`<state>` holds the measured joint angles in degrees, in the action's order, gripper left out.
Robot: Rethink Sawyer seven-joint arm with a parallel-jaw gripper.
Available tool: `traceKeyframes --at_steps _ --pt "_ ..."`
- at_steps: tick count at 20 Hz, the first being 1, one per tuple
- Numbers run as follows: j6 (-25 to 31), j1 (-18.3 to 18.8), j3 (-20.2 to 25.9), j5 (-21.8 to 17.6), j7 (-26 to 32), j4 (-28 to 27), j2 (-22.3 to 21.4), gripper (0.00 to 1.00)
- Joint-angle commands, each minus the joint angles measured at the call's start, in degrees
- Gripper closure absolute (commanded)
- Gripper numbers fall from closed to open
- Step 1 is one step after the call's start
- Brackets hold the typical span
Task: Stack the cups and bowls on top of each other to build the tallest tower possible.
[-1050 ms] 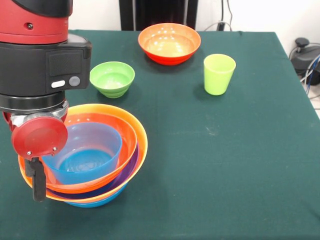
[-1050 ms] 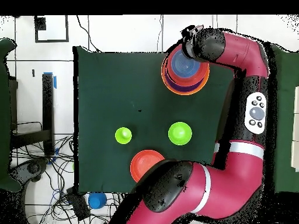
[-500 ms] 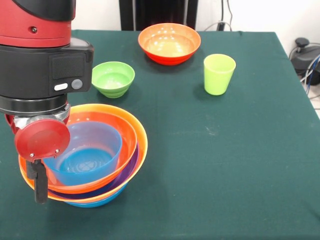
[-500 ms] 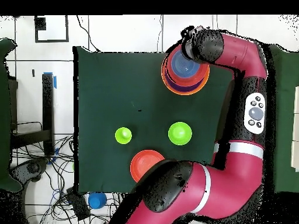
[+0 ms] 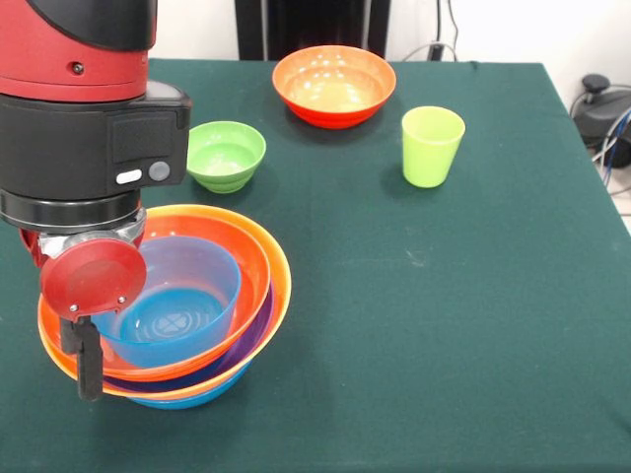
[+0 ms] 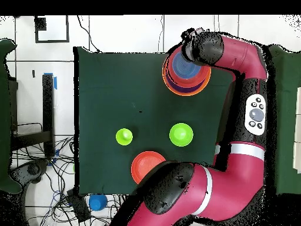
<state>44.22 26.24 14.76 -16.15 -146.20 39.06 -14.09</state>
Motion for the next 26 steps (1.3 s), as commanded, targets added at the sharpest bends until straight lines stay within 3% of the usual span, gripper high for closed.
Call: traceKeyframes --at_steps 1,11,20,26 --pt "-1.00 -1.70 1.03 -0.48 4.34 6.54 0.08 0.00" --pt "0.75 -2.01 0.47 -0.43 4.80 6.37 -1.15 0.00" --pt "8.27 -3.31 -4.24 0.39 4.40 12.71 -11.84 0.00" --pt "10.86 -3.90 -5.53 1.68 3.02 15.26 -14.24 0.00"
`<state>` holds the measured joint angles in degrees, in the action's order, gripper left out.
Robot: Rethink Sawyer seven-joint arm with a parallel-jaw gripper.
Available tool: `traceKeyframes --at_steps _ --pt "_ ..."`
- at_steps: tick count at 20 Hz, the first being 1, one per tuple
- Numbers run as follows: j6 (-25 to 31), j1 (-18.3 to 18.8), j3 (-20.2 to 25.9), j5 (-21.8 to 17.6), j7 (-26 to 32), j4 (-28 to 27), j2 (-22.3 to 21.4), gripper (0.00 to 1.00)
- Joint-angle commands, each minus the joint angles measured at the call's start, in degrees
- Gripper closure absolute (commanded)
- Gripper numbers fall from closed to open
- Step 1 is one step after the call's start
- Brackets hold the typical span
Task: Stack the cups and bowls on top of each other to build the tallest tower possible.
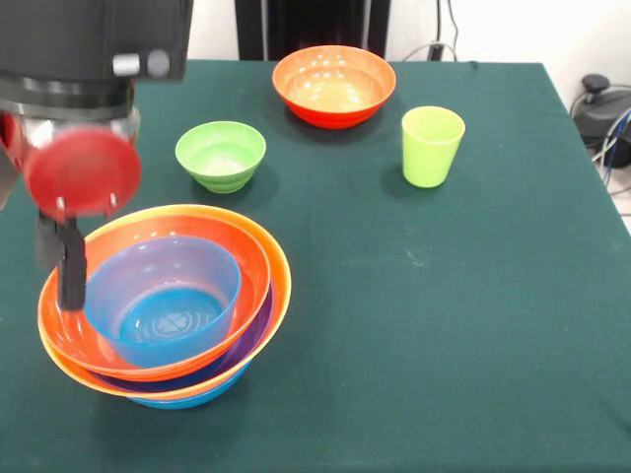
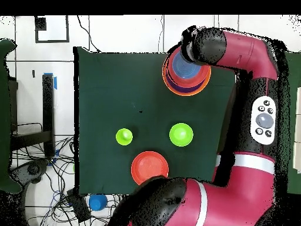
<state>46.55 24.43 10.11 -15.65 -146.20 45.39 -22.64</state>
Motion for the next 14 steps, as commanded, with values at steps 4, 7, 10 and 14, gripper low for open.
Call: traceKeyframes --at_steps 4,7,10,14 --pt "10.43 -2.93 -1.77 3.81 -1.05 13.79 -6.90 0.00" --pt "9.03 -4.05 -3.54 5.44 -4.35 18.00 -8.32 0.00" --pt "7.54 -5.14 -5.16 7.25 -6.58 21.81 -9.70 0.00" --pt "4.32 -6.93 -7.30 8.99 -9.45 26.29 -10.95 0.00"
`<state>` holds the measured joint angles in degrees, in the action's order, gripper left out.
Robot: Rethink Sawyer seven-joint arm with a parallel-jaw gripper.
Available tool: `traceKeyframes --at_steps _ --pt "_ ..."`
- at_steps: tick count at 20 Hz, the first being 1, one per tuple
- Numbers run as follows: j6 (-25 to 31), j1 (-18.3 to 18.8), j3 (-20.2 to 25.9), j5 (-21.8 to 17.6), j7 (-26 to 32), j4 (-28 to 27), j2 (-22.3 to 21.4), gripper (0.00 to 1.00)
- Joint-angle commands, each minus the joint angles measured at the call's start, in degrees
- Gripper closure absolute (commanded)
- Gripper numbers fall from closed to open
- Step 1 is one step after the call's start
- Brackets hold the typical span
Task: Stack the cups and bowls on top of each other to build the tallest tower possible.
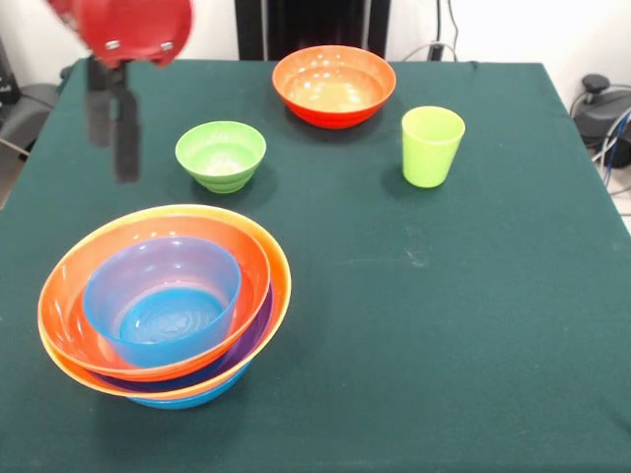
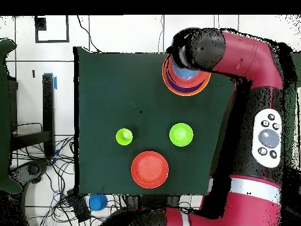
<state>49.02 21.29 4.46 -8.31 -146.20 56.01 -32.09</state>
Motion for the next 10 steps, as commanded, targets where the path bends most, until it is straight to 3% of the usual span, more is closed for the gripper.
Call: traceKeyframes --at_steps 1,10 --pt "1.15 -4.35 -2.21 2.12 -10.06 16.77 -1.85 0.00" --pt "-5.09 -10.44 -8.37 5.13 -15.65 24.74 -3.11 0.00"
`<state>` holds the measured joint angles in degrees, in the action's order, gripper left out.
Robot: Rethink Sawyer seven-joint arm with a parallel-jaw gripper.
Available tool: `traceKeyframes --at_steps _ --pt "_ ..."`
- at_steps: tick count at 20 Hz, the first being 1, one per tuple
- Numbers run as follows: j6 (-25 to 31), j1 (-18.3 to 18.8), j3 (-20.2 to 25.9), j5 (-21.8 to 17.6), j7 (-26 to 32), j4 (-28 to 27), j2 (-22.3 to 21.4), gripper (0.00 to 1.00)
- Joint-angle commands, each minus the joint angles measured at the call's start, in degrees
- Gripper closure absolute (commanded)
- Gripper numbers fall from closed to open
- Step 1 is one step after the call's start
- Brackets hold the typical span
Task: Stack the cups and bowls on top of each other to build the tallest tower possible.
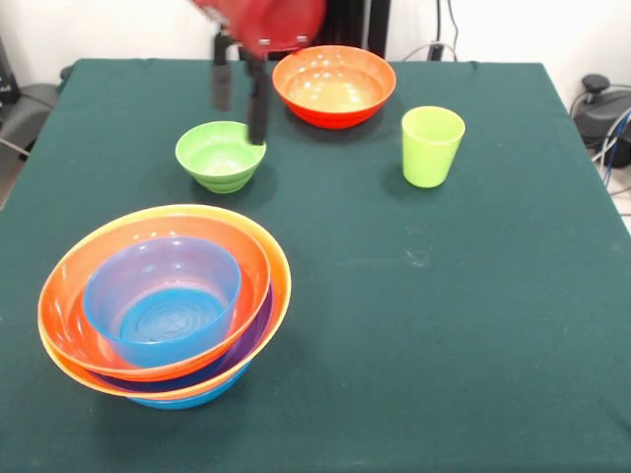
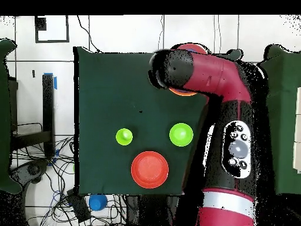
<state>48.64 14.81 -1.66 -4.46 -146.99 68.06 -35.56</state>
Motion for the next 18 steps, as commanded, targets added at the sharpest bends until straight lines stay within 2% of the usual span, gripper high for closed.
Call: traceKeyframes --at_steps 1,6,10,14,18 --pt "-5.98 -4.49 -2.63 1.55 -15.19 13.47 0.63 0.00" --pt "-10.21 -6.43 -4.75 3.22 -16.48 16.34 2.42 0.00" --pt "-12.51 -7.82 -6.63 4.70 -17.13 19.59 2.21 0.00" --pt "-16.81 -7.91 -7.20 5.77 -16.43 22.19 3.10 0.00" --pt "-18.79 -8.50 -8.24 7.02 -16.15 23.96 3.68 0.00"
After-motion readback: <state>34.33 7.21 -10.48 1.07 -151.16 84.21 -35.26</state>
